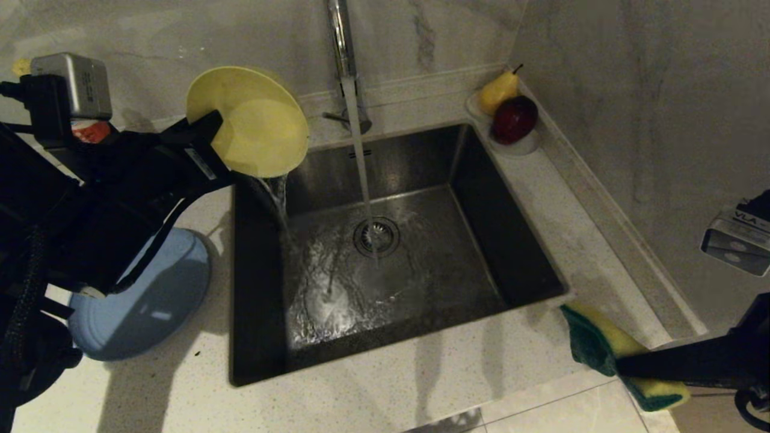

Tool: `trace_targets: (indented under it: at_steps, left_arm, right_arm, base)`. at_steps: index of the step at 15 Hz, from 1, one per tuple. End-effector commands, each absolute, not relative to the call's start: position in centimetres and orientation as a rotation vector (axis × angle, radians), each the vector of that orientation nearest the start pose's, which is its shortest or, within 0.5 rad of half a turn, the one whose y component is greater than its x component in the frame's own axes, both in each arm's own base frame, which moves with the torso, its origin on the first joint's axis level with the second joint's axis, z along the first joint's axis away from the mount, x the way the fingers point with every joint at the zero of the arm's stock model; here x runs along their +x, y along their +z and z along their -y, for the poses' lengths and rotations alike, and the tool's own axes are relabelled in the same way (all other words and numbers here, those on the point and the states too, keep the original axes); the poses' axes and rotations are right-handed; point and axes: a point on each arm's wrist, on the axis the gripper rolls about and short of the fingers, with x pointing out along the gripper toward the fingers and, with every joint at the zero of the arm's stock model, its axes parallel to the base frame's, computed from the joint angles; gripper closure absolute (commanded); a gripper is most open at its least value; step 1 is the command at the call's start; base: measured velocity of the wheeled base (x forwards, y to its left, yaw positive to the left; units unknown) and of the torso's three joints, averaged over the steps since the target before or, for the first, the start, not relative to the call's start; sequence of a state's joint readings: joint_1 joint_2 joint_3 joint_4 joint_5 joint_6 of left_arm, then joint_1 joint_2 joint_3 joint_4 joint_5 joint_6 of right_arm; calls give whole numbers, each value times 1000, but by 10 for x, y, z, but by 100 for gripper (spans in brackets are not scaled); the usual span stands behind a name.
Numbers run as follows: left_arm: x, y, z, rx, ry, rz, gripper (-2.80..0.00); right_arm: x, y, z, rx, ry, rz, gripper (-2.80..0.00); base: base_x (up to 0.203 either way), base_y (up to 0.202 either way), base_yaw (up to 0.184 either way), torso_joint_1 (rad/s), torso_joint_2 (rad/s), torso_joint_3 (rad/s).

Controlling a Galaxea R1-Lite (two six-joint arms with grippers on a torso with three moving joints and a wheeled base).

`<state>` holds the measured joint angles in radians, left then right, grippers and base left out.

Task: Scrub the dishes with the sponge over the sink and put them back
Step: Wash the bowl

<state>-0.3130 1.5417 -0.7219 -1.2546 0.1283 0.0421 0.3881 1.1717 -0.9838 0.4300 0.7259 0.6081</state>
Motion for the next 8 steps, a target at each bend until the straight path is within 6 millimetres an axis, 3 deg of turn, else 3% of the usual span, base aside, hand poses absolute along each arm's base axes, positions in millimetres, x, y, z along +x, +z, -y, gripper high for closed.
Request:
trace_targets:
  at_steps: [1,4,8]
  left_arm:
    - [245,265,76,-53,-175,359,0]
    - [242,258,75,-124,-188,84,0]
    - [225,283,70,-231,-172,-275,0]
  right_arm:
    - [130,268,-70,633,874,-932,0]
    - [124,293,-76,604,957,-859,0]
    - [122,317,-92,563,1076,-826,0]
  base:
    - [0,0,0,0,0,0]
    - [0,0,0,0,0,0]
    - [0,0,0,0,0,0]
